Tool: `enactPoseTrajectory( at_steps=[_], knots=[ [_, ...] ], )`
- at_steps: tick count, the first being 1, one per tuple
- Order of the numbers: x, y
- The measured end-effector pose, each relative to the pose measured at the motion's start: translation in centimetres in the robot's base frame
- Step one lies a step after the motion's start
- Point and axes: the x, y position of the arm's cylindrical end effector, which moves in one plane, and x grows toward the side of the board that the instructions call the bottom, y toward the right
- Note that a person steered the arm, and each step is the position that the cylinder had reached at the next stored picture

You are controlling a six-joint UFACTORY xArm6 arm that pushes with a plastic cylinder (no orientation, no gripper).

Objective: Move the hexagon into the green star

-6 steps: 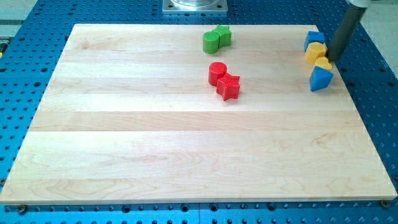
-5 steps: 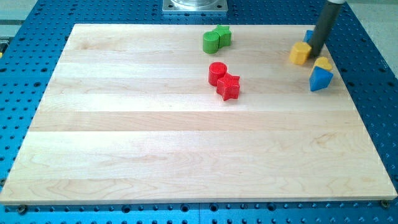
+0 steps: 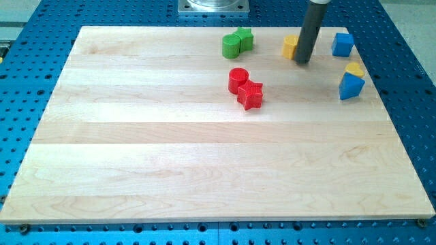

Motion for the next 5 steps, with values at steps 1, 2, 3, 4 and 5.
enactPoseTrajectory(
  at_steps=[1, 2, 3, 4, 5],
  knots=[
    [-1.4, -0.1],
    [-3.9, 3.6],
    [-3.4, -2.1],
    [-3.4, -3.4],
    [-3.4, -3.2]
  ],
)
